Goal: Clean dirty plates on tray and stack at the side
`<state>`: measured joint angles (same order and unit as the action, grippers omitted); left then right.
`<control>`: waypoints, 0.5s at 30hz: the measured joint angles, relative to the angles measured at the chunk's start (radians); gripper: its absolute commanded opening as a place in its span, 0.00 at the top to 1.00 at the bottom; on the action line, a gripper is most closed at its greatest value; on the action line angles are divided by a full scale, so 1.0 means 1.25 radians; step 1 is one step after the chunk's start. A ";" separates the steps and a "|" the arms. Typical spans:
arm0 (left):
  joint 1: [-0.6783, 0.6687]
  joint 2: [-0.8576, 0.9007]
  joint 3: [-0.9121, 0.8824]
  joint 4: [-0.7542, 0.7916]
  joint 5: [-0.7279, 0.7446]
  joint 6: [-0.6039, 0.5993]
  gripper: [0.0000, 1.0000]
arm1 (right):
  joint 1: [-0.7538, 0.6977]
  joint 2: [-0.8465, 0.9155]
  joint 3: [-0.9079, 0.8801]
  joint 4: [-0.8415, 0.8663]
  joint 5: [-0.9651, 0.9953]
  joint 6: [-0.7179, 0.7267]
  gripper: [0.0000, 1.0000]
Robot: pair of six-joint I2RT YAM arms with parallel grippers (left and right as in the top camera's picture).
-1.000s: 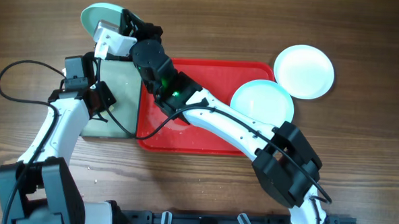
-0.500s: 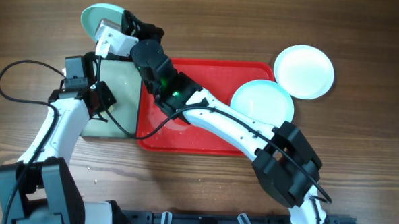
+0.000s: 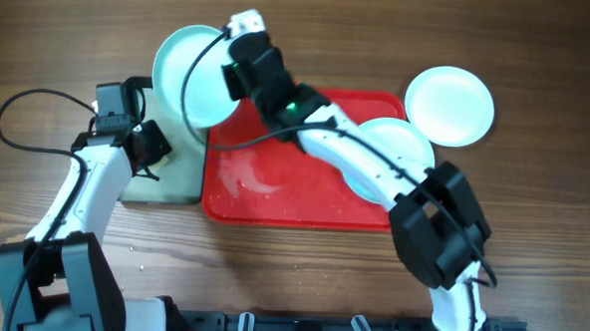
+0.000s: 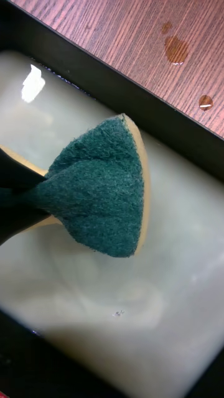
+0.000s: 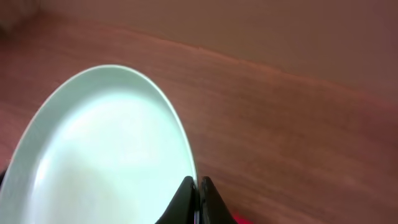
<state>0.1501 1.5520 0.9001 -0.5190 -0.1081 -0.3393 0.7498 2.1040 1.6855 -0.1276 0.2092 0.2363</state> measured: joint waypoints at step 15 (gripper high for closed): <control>0.000 0.000 0.000 0.001 0.000 -0.002 0.96 | -0.490 -0.203 0.002 -0.507 -0.164 0.098 0.96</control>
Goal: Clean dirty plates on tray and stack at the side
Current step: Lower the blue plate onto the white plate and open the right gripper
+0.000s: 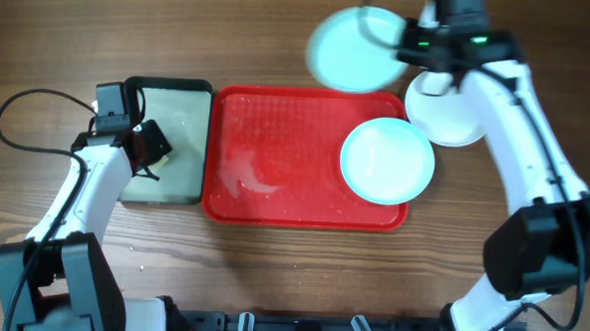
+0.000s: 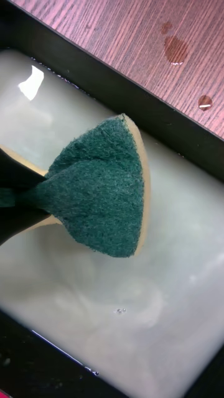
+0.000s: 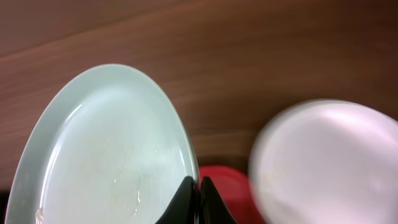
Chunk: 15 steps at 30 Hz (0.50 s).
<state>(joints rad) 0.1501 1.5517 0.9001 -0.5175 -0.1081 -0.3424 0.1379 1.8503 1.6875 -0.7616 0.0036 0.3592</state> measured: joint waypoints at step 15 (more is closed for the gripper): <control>0.000 0.000 0.000 0.002 0.000 0.000 0.96 | -0.363 0.000 -0.232 0.016 -0.004 -0.004 0.96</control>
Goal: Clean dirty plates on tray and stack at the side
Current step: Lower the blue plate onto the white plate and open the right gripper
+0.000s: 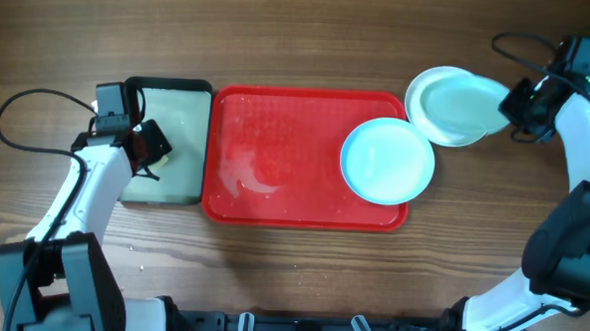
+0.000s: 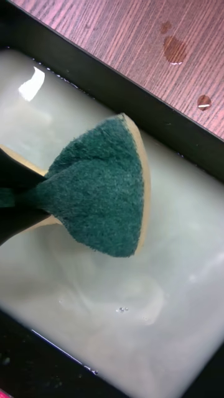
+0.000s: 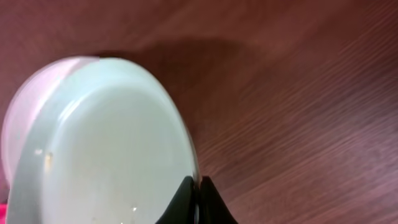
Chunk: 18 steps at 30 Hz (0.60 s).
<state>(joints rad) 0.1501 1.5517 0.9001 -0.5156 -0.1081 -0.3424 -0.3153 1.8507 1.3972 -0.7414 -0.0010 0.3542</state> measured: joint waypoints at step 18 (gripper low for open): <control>0.000 0.000 0.000 0.000 0.004 0.000 0.96 | 0.037 0.000 -0.075 -0.179 -0.179 -0.080 0.44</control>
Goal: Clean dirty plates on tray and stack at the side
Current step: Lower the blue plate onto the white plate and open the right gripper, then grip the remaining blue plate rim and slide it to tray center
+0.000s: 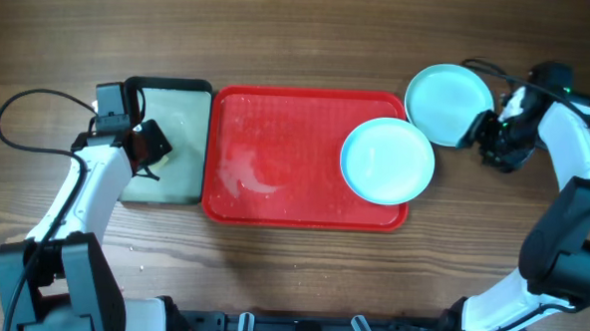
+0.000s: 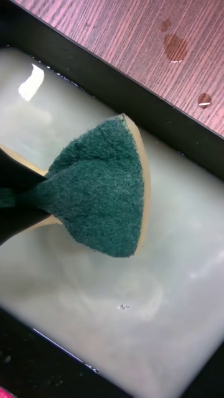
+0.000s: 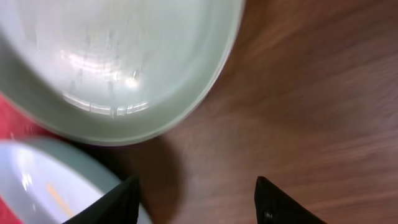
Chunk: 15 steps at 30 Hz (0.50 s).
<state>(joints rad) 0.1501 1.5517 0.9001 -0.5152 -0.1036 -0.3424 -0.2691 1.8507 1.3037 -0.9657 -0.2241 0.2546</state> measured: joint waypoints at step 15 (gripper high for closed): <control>0.000 0.000 0.000 0.001 0.000 0.000 0.96 | 0.226 0.000 -0.001 -0.067 0.127 -0.047 0.75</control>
<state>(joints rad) 0.1501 1.5517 0.9001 -0.5144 -0.1036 -0.3424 0.0135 1.8507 1.3029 -1.0492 -0.0650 0.1963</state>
